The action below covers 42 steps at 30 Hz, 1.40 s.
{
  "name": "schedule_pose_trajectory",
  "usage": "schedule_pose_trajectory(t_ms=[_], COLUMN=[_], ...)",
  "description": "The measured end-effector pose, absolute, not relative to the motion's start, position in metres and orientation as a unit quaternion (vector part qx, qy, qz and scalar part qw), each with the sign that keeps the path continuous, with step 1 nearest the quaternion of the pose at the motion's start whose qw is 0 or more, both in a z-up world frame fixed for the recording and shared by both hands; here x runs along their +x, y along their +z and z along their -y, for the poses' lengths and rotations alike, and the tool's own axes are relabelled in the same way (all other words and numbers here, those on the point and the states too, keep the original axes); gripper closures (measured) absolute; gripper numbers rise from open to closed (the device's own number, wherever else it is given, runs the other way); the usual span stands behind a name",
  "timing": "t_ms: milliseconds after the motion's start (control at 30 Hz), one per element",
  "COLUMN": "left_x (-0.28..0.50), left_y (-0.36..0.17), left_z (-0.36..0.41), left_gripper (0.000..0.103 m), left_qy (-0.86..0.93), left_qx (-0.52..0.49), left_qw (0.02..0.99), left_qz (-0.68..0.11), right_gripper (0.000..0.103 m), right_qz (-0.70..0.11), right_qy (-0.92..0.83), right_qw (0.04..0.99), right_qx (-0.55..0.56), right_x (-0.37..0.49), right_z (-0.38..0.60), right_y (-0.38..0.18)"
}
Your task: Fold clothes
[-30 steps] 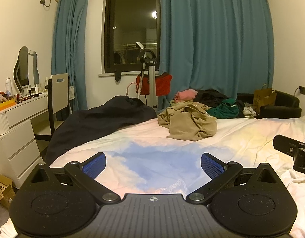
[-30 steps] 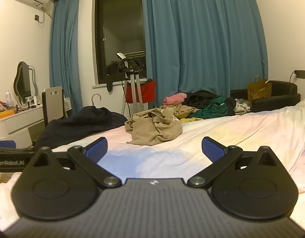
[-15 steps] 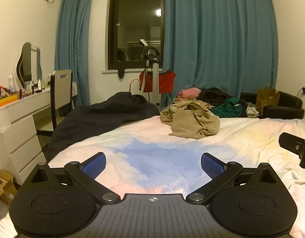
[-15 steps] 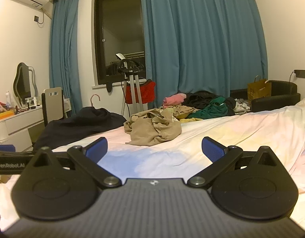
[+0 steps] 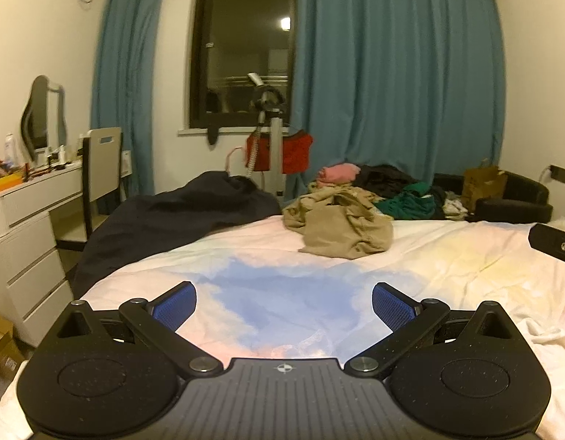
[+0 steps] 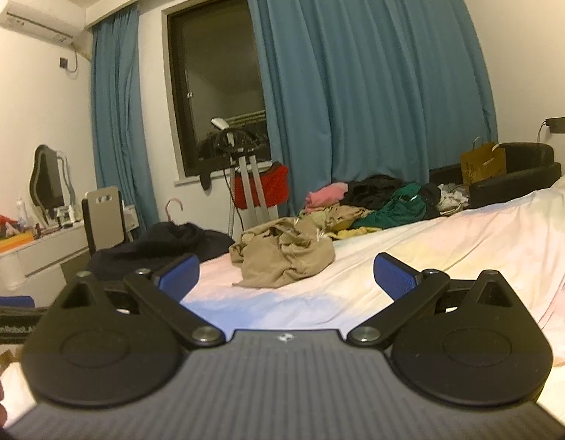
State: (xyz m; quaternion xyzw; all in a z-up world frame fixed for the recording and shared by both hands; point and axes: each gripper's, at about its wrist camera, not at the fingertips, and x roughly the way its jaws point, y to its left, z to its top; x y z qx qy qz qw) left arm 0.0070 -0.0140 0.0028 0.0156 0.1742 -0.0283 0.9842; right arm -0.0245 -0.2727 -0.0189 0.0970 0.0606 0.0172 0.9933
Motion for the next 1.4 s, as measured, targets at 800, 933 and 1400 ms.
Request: schedule_pose_trajectory(t_ms=[800,933,1400], left_x=[0.343,0.429,0.531], left_y=[-0.058,-0.066,-0.095], left_z=[0.088,0.107,0.167], left_gripper=[0.0,0.0,0.097], left_qy=[-0.113,-0.116,-0.102], left_qx=[-0.042,-0.096,-0.093], left_qw=[0.945,0.94,0.944], left_qz=[-0.305,-0.307,-0.301], right_gripper=[0.0,0.0,0.0], right_qz=[-0.122,-0.152,-0.118], right_qy=[0.001,-0.016,-0.036], right_qw=[0.981,0.972,0.969], right_qx=[0.149,0.178,0.213], right_x=[0.027,0.064,0.115], right_z=[0.285,0.295,0.318], right_y=[-0.067,-0.098,-0.161])
